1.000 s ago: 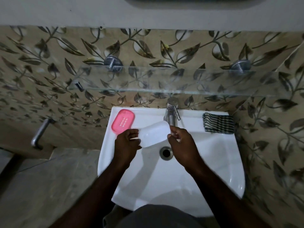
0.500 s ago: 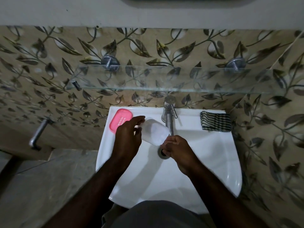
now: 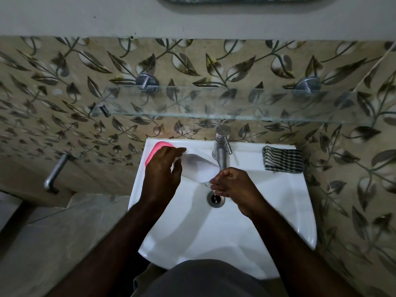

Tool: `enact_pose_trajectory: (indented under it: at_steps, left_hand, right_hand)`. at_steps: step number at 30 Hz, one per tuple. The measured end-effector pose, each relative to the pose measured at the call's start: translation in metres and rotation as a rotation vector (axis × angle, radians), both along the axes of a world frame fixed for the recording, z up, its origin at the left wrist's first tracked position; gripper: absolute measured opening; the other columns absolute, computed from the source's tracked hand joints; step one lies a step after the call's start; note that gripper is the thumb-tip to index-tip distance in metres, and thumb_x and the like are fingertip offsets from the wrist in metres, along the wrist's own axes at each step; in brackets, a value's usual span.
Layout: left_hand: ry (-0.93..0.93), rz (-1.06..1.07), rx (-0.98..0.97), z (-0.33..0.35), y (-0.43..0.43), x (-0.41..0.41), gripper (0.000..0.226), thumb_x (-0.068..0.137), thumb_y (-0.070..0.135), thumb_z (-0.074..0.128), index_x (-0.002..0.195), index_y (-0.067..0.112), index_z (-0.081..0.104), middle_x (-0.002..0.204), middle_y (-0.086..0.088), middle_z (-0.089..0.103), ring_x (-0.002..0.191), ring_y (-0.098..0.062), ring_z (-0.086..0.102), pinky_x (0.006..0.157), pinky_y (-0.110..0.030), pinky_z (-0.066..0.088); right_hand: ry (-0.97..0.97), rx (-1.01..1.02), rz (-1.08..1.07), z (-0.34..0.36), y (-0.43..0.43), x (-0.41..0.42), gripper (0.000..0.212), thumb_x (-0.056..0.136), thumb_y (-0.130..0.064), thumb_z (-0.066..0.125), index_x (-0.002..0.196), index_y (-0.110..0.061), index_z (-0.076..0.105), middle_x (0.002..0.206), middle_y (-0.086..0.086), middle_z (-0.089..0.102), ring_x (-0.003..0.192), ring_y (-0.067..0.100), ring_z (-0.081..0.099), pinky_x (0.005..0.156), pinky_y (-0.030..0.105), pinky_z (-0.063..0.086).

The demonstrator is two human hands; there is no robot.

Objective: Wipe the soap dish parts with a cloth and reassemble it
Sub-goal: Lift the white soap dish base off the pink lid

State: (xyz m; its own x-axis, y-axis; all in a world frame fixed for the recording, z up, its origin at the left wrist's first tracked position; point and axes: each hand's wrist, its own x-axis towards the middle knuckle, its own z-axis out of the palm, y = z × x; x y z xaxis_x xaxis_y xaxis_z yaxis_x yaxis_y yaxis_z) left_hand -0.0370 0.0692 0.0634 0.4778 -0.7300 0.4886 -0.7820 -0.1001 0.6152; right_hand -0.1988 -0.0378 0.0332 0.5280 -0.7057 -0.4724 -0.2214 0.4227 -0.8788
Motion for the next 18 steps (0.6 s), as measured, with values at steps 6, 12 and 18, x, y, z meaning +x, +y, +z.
enact_pose_trajectory:
  at_steps: [6,12,18]
  left_hand:
    - [-0.131,0.031,-0.049,-0.002,0.011,-0.005,0.025,0.081,-0.009,0.065,0.102,0.003,0.071,0.094,-0.012,0.068,0.086,-0.025,0.064,0.074,-0.023,0.045]
    - [-0.051,0.037,-0.127,-0.006,0.021,-0.001,0.017,0.083,0.000,0.071,0.098,0.005,0.072,0.094,-0.004,0.066,0.086,-0.018,0.064,0.079,-0.023,0.050]
    - [0.434,0.059,-0.114,-0.007,0.024,0.003,0.028,0.076,0.023,0.075,0.103,0.015,0.071,0.096,0.011,0.067,0.085,0.001,0.064,0.075,-0.017,0.054]
  right_hand:
    - [0.333,-0.588,0.156,0.003,-0.009,0.006,0.036,0.090,-0.032,0.064,0.076,0.001,0.064,0.074,0.018,0.070,0.072,0.033,0.068,0.073,0.048,0.056]
    - [0.506,-0.965,0.152,0.009,-0.011,0.009,0.034,0.097,-0.034,0.049,0.081,-0.009,0.066,0.085,0.010,0.075,0.084,0.032,0.066,0.074,0.041,0.051]
    - [0.421,-1.074,0.088,0.010,-0.010,0.009,0.033,0.099,-0.028,0.047,0.077,-0.006,0.059,0.079,0.014,0.074,0.078,0.036,0.066,0.069,0.044,0.050]
